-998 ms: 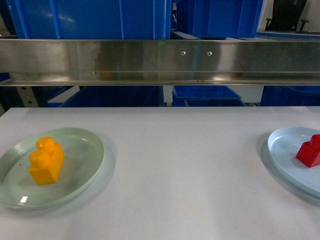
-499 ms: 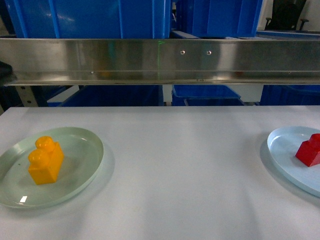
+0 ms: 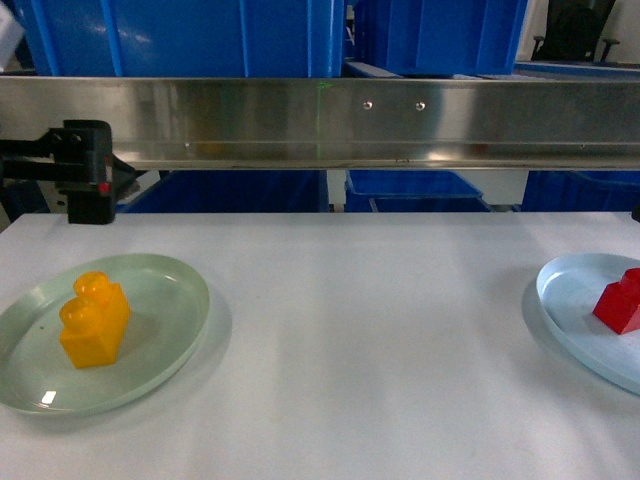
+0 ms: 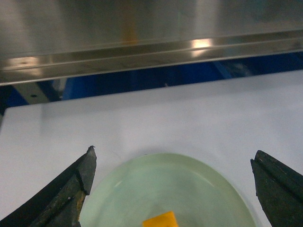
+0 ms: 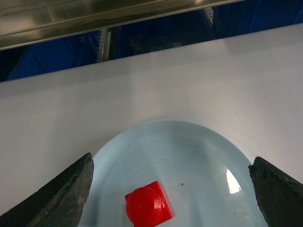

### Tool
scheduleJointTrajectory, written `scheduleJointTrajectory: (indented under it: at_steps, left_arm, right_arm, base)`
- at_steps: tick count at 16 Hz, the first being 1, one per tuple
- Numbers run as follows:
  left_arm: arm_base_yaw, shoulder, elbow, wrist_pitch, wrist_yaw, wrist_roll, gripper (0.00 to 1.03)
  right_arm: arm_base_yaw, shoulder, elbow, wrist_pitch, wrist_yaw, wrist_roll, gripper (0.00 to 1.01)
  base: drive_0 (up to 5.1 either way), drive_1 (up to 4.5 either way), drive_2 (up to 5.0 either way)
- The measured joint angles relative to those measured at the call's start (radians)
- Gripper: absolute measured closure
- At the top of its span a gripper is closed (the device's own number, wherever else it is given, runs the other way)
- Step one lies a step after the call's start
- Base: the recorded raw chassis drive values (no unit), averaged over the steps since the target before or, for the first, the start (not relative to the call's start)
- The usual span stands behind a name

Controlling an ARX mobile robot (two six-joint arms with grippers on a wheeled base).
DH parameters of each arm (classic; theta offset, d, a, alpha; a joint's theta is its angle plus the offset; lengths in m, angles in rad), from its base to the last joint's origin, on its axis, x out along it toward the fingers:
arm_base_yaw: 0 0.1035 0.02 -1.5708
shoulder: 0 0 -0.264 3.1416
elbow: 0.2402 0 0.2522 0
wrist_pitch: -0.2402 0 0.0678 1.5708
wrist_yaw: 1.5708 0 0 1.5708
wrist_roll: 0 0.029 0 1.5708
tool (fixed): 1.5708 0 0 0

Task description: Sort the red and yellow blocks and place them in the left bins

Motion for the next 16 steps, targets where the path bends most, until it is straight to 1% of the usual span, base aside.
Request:
scheduleJointTrajectory:
  at_steps: [1,3,4,5,6,7,8,9,10,11,12,13,14,16]
  left_arm:
    - [0.008,-0.004,0.000,0.002,-0.009,-0.002,0.05]
    - [0.000,-0.004,0.000,-0.001,-0.006,-0.005,0.05]
    - [-0.002,-0.004,0.000,-0.001,-0.004,-0.005,0.05]
    - [-0.002,-0.004,0.000,-0.001,-0.002,-0.006,0.05]
    - [-0.002,-0.004,0.000,-0.001,-0.003,-0.008,0.05]
    - [0.002,-0.004,0.000,-0.001,-0.006,-0.009,0.05]
    - [0.002,-0.004,0.000,-0.001,-0.006,-0.010,0.05]
    - [0.001,-0.004,0.000,-0.001,-0.005,-0.012,0.05]
    - [0.001,-0.004,0.000,-0.001,-0.005,-0.014,0.05]
    - [0.001,-0.004,0.000,-0.001,-0.005,-0.014,0.05]
    - [0.001,-0.004,0.000,-0.001,-0.005,-0.014,0.05]
    - [0.002,-0.004,0.000,-0.001,-0.006,-0.014,0.05]
    - [0.002,-0.004,0.000,-0.001,-0.006,-0.014,0.05]
    - [0.001,-0.004,0.000,-0.001,-0.005,-0.014,0.05]
  right_arm:
    - [0.004,0.001,0.000,-0.006,-0.001,0.000,0.03]
    - [0.010,0.003,0.000,-0.009,-0.002,0.000,0.03]
    - [0.025,0.030,0.008,0.002,-0.001,-0.006,0.03]
    - [0.029,0.092,0.050,-0.027,-0.030,-0.024,0.03]
    - [0.029,0.155,0.082,-0.066,-0.081,-0.049,0.03]
    - [0.023,0.188,0.095,-0.096,-0.110,-0.068,0.03]
    - [0.006,0.210,0.111,-0.152,-0.139,-0.098,0.03]
    - [-0.028,0.232,0.139,-0.188,-0.161,-0.154,0.03]
    - [-0.063,0.249,0.166,-0.228,-0.195,-0.219,0.03]
    - [-0.084,0.264,0.192,-0.259,-0.217,-0.268,0.03]
    - [-0.088,0.269,0.206,-0.280,-0.235,-0.303,0.03]
    - [-0.086,0.270,0.207,-0.283,-0.243,-0.321,0.03]
    - [-0.080,0.270,0.208,-0.283,-0.243,-0.332,0.03]
    - [-0.047,0.272,0.208,-0.271,-0.244,-0.336,0.03]
  base:
    - [0.0,0.00,0.0]
    - [0.0,0.00,0.0]
    - [0.0,0.00,0.0]
    - [0.0,0.00,0.0]
    - [0.0,0.00,0.0]
    - [0.0,0.00,0.0]
    - [0.0,0.00,0.0]
    - [0.0,0.00,0.0]
    - [0.0,0.00,0.0]
    - [0.0,0.00,0.0]
    - [0.0,0.00,0.0]
    - [0.0,0.00,0.0]
    - [0.0,0.00,0.0]
    - [0.0,0.00,0.0]
